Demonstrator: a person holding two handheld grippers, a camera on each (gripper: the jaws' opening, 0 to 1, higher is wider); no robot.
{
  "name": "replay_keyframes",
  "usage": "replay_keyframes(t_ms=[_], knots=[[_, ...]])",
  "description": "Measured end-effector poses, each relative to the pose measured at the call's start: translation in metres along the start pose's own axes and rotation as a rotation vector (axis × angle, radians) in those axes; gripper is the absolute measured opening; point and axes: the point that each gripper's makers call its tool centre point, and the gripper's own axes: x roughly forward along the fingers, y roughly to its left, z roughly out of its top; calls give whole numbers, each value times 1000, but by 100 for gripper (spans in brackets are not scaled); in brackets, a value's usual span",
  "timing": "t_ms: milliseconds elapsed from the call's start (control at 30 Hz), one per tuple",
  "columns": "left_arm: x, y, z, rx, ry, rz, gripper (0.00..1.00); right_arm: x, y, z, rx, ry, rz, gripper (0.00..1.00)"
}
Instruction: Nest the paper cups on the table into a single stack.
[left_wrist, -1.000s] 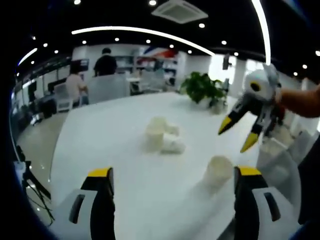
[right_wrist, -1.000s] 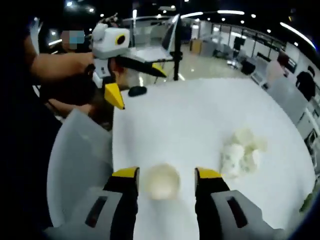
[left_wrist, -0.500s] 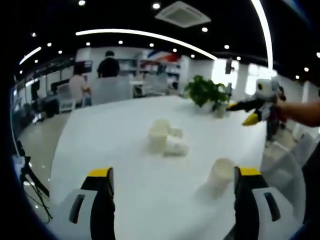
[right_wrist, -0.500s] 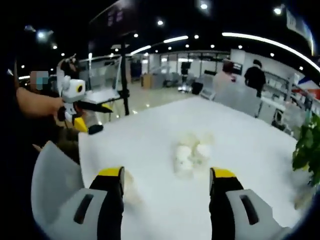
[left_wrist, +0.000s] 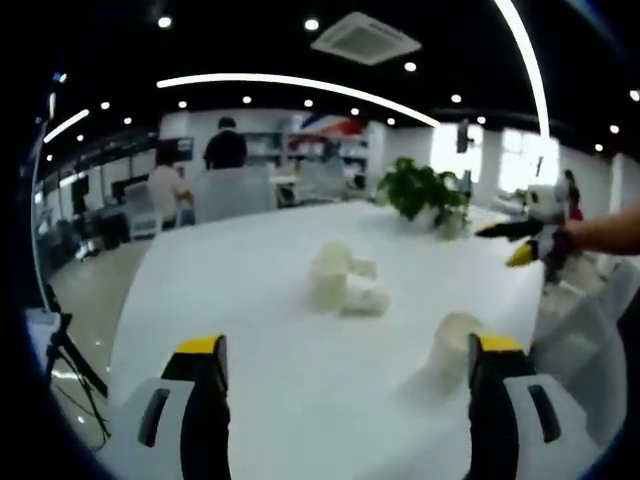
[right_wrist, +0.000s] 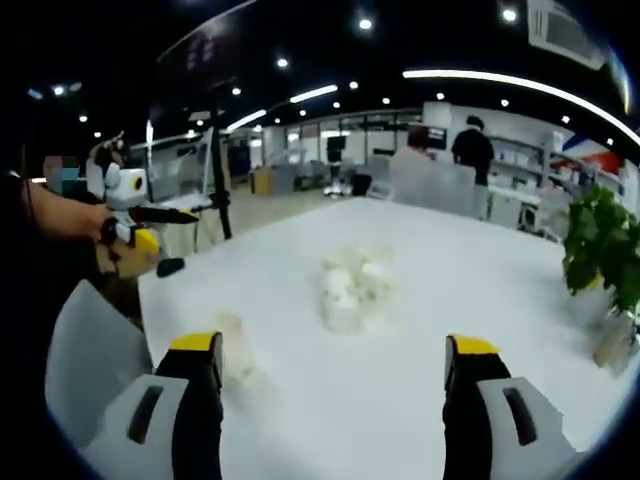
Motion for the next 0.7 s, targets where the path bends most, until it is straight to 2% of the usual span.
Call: replay_keyframes(t_ms=[100,333,533,700], knots=[[3,-2,-5,-4,7,5,98,4,-1,-5,-20,17,-17,100],[5,-10,-10,55,45,-6,98,11,-3,-6,-17,39,-6,100],[5,-2,-1,13,9,7,98,19,0,0,-52,30,22,98],[7,1,-3,13,29,6,98,36,-1,3,-93,40,45,94]])
